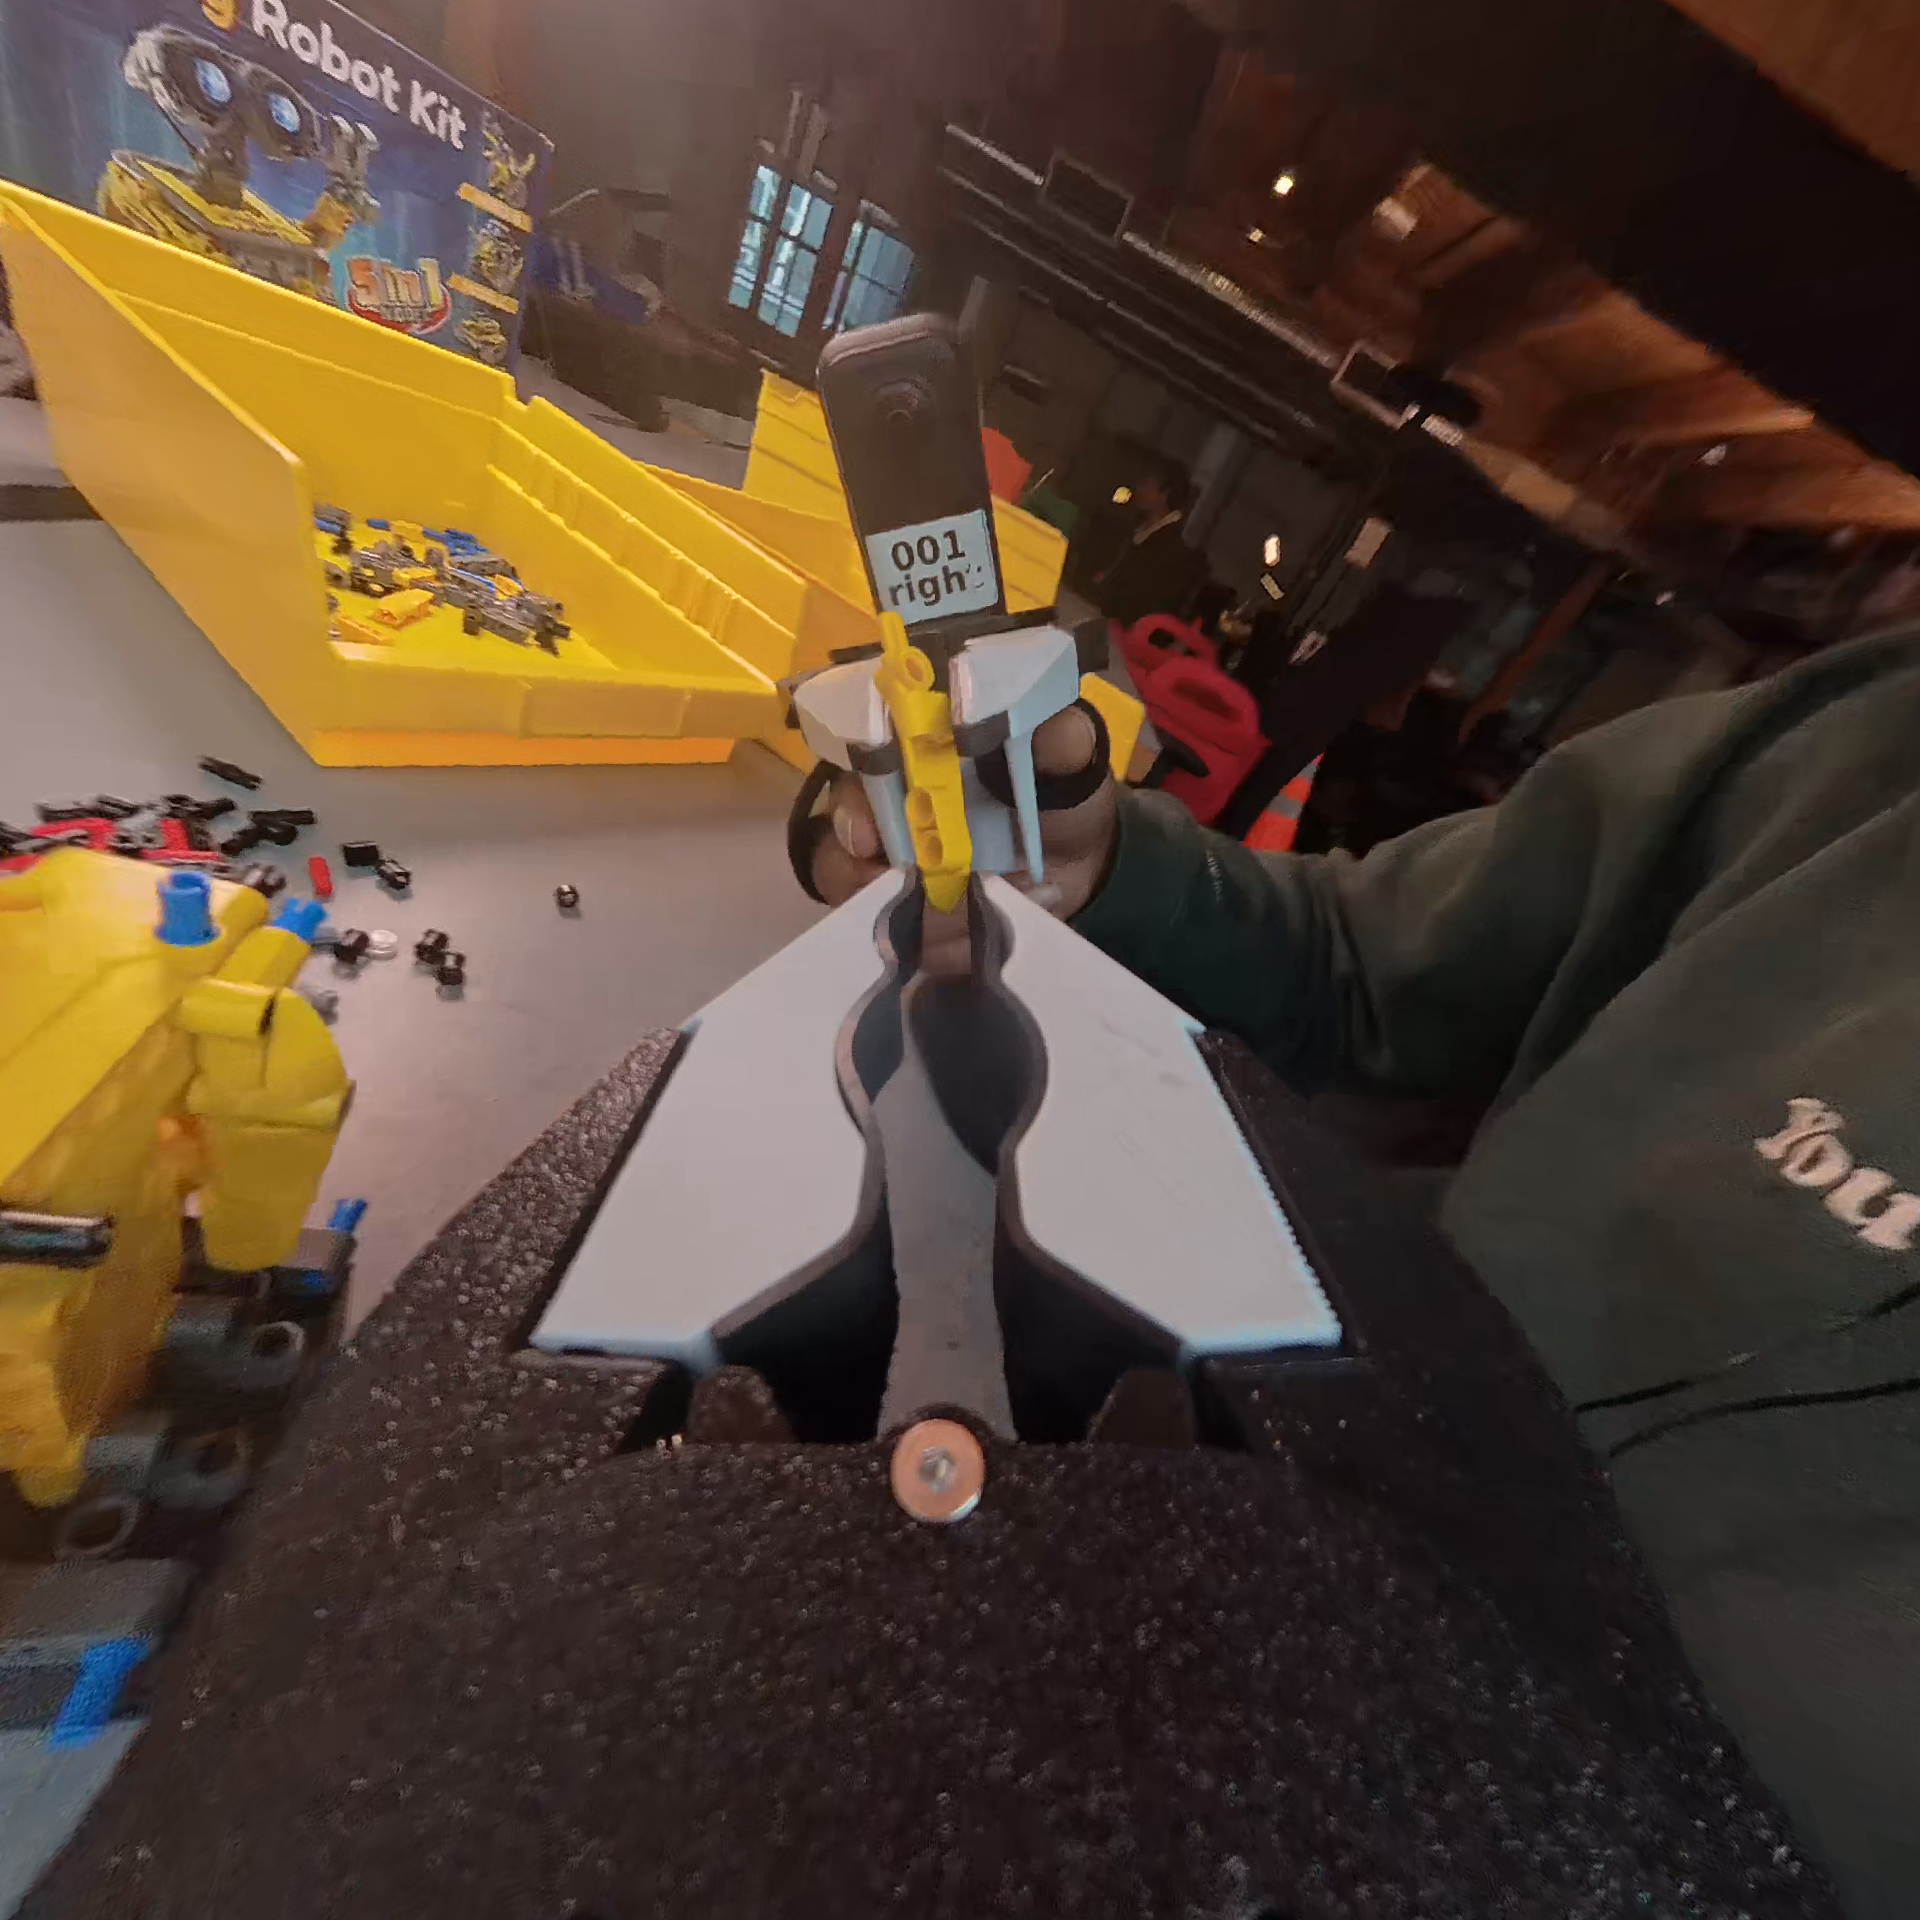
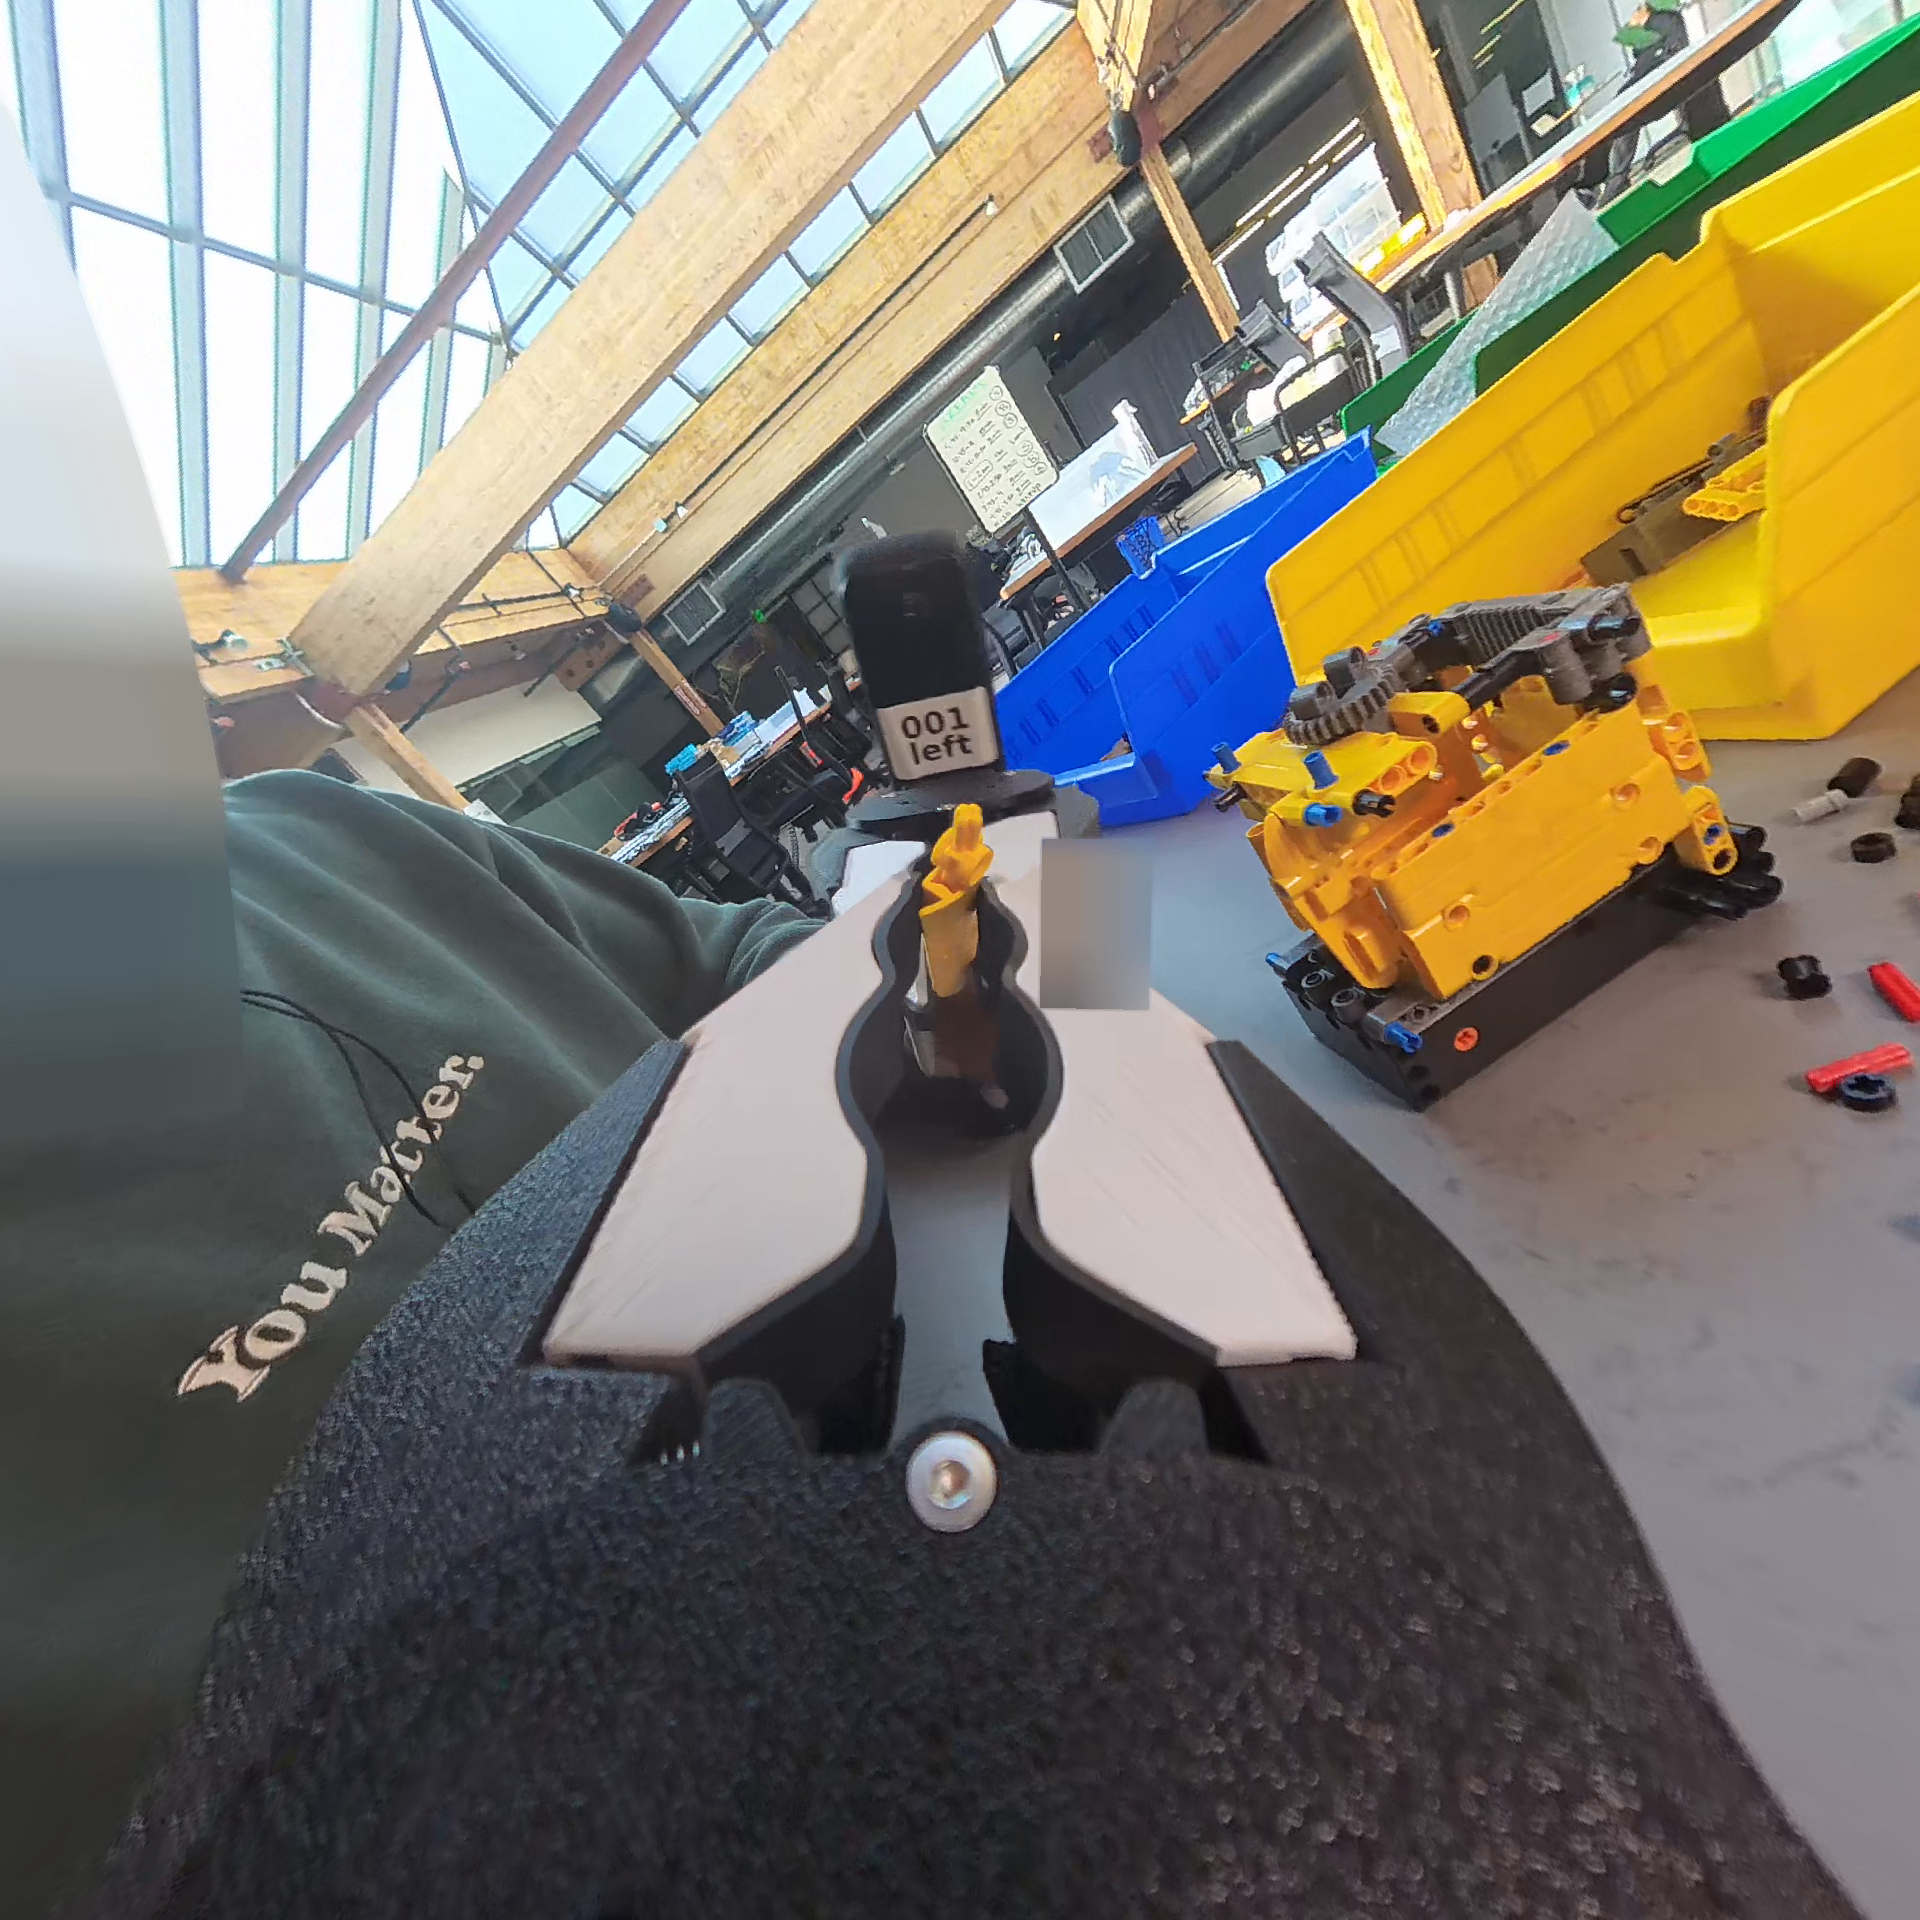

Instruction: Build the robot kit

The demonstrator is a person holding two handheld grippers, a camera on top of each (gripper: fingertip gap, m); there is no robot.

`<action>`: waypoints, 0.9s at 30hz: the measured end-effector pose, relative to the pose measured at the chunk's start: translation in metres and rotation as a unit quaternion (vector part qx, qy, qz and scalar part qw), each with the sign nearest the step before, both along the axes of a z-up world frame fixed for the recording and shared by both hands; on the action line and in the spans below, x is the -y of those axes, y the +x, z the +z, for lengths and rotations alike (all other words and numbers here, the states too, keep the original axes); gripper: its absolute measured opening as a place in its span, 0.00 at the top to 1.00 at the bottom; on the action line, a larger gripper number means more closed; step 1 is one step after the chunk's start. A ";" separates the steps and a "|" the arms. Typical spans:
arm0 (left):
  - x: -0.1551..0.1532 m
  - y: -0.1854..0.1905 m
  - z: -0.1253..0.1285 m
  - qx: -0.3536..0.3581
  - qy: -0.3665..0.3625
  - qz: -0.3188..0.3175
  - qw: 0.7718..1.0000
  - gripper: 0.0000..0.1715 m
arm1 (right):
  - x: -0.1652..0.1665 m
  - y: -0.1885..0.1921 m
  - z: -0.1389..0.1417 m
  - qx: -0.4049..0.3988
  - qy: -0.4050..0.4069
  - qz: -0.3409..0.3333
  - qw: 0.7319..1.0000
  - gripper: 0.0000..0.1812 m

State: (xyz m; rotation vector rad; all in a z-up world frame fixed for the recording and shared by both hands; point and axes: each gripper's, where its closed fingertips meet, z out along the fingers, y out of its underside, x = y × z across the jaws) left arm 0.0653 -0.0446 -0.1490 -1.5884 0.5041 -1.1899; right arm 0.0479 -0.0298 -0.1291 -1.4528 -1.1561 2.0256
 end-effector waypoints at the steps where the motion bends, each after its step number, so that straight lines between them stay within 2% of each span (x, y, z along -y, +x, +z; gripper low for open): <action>1: 0.002 0.000 0.005 0.041 -0.022 -0.020 0.999 0.97 | 0.000 0.000 0.003 -0.006 -0.003 -0.002 1.000 0.95; 4: 0.007 -0.002 0.021 0.173 -0.080 -0.084 0.978 1.00 | 0.006 0.005 0.016 -0.042 -0.004 0.007 0.999 0.93; 7: 0.010 -0.004 0.028 0.244 -0.111 -0.119 0.956 1.00 | 0.007 0.008 0.024 -0.065 0.001 0.009 0.998 0.94; 10: 0.016 -0.001 0.034 0.267 -0.118 -0.149 0.945 1.00 | 0.007 0.011 0.027 -0.085 0.018 0.009 0.996 0.93; 15: 0.031 0.005 0.043 0.312 -0.151 -0.225 0.911 1.00 | 0.016 0.023 0.036 -0.142 0.056 0.037 0.988 0.89; 17: 0.042 0.010 0.045 0.321 -0.167 -0.269 0.893 1.00 | 0.028 0.031 0.041 -0.172 0.085 0.064 0.979 0.88; 21: 0.062 0.021 0.049 0.317 -0.178 -0.331 0.871 1.00 | 0.064 0.045 0.044 -0.200 0.145 0.130 0.960 0.85; 25: 0.074 0.030 0.049 0.303 -0.177 -0.360 0.864 1.00 | 0.073 0.045 0.041 -0.197 0.190 0.127 0.953 0.94; 27: 0.076 0.031 0.048 0.303 -0.179 -0.364 0.862 1.00 | 0.074 0.047 0.040 -0.195 0.196 0.132 0.952 0.94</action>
